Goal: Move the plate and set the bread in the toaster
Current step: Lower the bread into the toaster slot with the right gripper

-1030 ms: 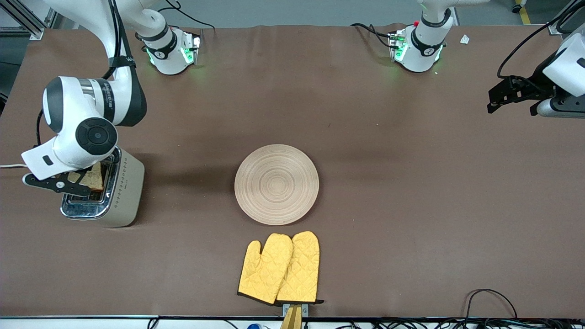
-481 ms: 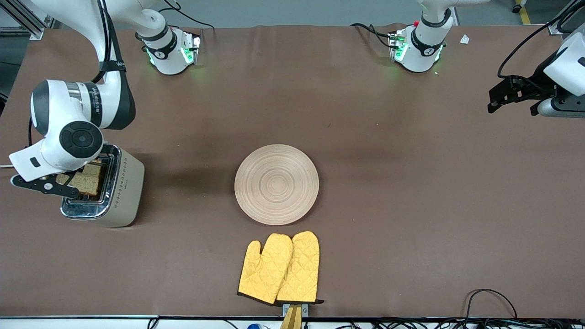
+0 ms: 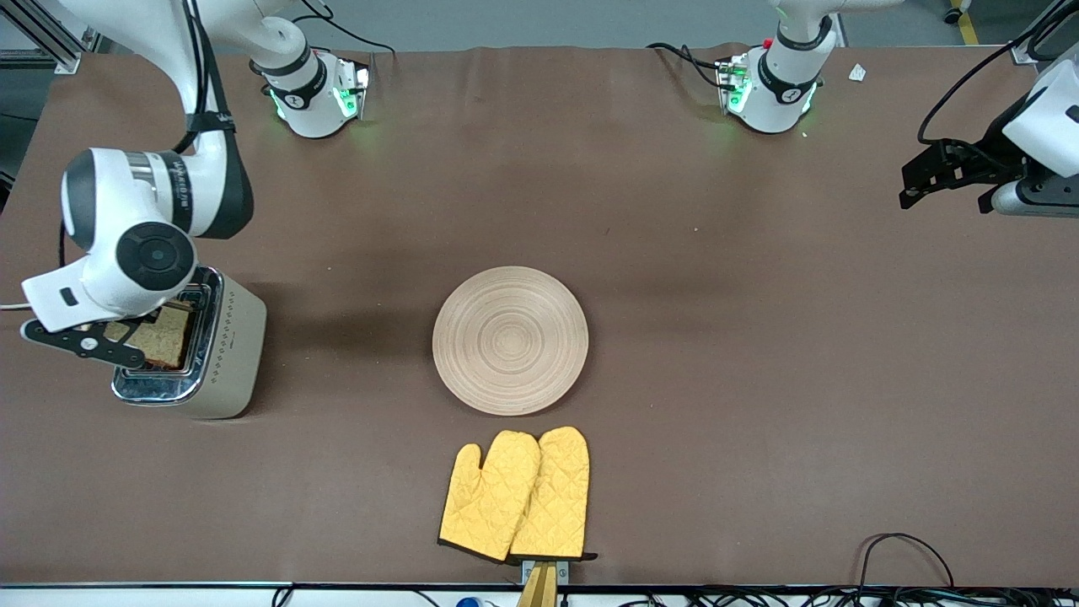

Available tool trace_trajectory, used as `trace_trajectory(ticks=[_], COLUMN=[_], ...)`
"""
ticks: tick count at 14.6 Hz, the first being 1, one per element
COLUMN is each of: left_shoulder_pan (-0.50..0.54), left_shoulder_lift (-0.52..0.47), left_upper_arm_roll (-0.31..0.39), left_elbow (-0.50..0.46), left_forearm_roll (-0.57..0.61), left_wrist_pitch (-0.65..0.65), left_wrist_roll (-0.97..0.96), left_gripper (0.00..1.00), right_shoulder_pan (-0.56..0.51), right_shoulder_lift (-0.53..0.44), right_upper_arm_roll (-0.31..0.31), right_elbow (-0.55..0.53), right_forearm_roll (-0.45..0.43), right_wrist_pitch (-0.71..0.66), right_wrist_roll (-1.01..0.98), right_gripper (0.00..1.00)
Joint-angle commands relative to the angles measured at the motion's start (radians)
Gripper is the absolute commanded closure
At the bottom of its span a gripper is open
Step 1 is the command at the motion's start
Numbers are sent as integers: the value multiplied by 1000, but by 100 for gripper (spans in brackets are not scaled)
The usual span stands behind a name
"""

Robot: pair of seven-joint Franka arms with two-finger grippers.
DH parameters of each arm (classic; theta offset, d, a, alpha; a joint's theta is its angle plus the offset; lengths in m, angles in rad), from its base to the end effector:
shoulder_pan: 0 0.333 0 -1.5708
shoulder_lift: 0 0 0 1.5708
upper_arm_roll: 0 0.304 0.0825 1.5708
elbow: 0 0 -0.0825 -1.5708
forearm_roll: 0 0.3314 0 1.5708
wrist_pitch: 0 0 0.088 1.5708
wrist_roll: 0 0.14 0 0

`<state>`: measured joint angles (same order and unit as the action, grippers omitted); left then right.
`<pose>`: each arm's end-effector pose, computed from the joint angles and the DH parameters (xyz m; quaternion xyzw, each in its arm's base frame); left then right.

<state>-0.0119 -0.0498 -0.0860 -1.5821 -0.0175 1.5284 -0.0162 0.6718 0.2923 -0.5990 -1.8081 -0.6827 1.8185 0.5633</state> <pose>0.4801 -0.0508 0.5955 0.9991 -0.0411 -0.0024 0.0065 0.5538 -0.0098 0.4050 0.9079 -0.1046 0.0124 0.4057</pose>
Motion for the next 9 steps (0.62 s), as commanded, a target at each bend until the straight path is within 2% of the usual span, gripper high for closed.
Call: trace_trajectory(ticks=[1, 5, 7, 9], left_shoulder_pan=[7, 7, 7, 7], left_shoulder_lift=[-9, -9, -9, -9], left_upper_arm_roll=[-3, -3, -3, -3], left_elbow=[5, 5, 5, 5], left_forearm_roll=[-16, -16, -16, -16], left_wrist_pitch=[-14, -14, -14, -14], left_wrist_roll=[16, 16, 16, 16], left_gripper=[0, 0, 0, 0], right_shoulder_pan=[44, 42, 35, 22], right_shoulder_lift=[19, 62, 96, 103], right_upper_arm_roll=[1, 4, 4, 4], right_elbow=[-27, -33, -27, 5], right_forearm_roll=[-15, 50, 99, 129], right_wrist_pitch=[11, 63, 84, 97], right_wrist_roll=[79, 79, 78, 57], right_gripper=[99, 97, 75, 31])
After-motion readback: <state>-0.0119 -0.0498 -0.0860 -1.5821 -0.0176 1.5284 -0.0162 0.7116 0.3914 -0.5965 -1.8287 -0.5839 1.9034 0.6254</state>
